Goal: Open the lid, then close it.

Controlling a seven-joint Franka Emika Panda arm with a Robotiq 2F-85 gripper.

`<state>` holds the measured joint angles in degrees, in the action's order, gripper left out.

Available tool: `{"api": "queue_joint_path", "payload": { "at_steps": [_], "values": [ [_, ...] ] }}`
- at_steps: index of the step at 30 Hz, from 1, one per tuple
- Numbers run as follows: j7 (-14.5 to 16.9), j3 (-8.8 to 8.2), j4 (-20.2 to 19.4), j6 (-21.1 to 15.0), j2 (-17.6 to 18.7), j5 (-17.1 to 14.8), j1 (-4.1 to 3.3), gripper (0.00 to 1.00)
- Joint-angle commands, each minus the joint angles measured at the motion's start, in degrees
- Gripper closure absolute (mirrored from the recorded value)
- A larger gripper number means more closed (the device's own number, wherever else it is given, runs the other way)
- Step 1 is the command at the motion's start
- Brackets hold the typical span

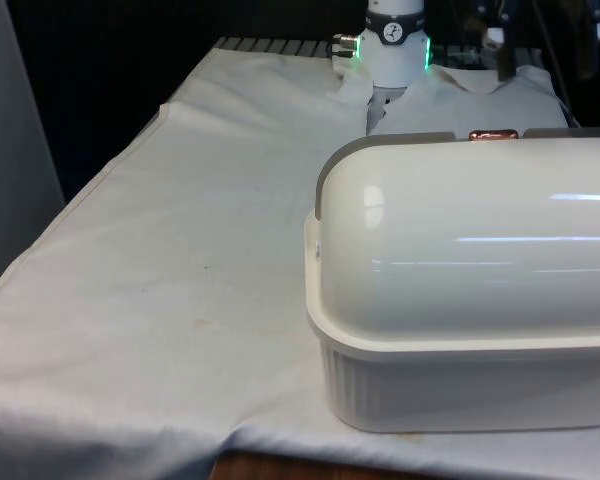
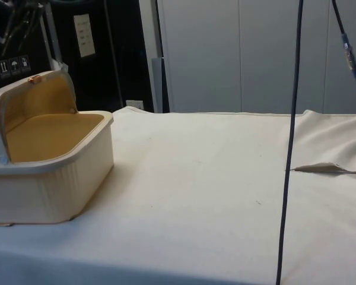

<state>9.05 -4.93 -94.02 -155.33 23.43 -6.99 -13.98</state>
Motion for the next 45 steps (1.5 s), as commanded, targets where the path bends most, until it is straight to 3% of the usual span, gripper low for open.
{"api": "queue_joint_path", "payload": {
  "at_steps": [1, 7, 8, 10, 13, 33, 45],
  "values": [
    [-0.2, -0.11, 0.0, 0.0, 0.0, 0.2, -0.06, 0.38],
    [0.1, 0.00, 0.0, 0.1, 0.0, 0.0, 0.06, 0.68],
    [-0.1, -0.11, 0.1, 0.0, 0.0, 0.2, -0.06, 0.68],
    [-0.1, -0.17, 0.1, 0.1, 0.0, 0.2, -0.06, 0.84],
    [0.0, -0.06, -0.2, -0.2, 0.1, 0.1, -0.06, 0.99],
    [0.1, 0.00, -2.3, -0.2, 0.5, 0.0, -0.06, 1.00],
    [0.4, 0.23, -2.6, 0.1, 1.5, -0.4, 0.46, 1.00]
  ]
}}
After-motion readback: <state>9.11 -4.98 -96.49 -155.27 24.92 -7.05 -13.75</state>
